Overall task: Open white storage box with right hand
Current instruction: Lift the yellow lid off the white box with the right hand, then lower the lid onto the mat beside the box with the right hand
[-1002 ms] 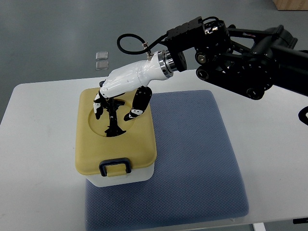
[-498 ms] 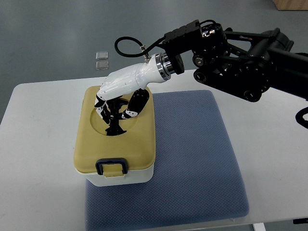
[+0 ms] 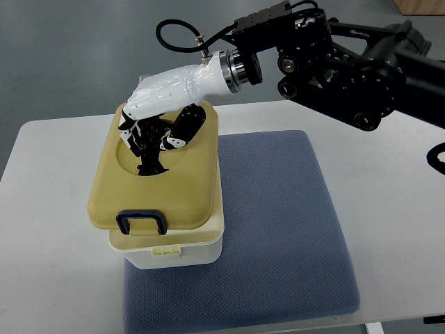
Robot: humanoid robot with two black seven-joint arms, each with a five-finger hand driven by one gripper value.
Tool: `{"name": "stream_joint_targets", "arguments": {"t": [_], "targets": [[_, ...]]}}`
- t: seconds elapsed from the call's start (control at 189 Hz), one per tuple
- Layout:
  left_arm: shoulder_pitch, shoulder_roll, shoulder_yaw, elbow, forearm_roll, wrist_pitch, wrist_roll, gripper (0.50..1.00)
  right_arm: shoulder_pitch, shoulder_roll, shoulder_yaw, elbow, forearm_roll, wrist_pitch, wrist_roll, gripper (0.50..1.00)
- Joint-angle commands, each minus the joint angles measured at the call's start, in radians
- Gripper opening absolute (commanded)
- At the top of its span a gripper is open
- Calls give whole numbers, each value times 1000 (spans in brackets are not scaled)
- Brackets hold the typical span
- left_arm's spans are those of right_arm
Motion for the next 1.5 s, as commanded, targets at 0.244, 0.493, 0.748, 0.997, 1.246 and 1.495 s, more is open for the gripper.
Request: {"name": "stream_joint_targets", "arguments": {"t": [0.244, 0.493, 0.748, 0.997, 1.246, 1.495], "targets": [[-1, 0, 0, 0, 0, 0, 0, 1000, -70, -189, 136, -36, 4, -24, 2, 517], [-1, 0, 0, 0, 0, 0, 0, 1000, -202, -333, 180, -65, 4, -115, 3, 517], [-1, 0, 0, 0, 0, 0, 0, 1000, -369, -362, 179, -147, 18, -245, 5, 521], [0, 0, 0, 0, 0, 0, 0, 1000, -473, -342, 175, -196, 18, -319, 11, 521], [-1, 0, 0, 0, 0, 0, 0, 1000, -544, -301, 162, -196, 41, -325, 11, 543], [0, 0, 0, 0, 0, 0, -1, 1000, -604, -252, 162, -197, 41, -331, 11, 658]]}}
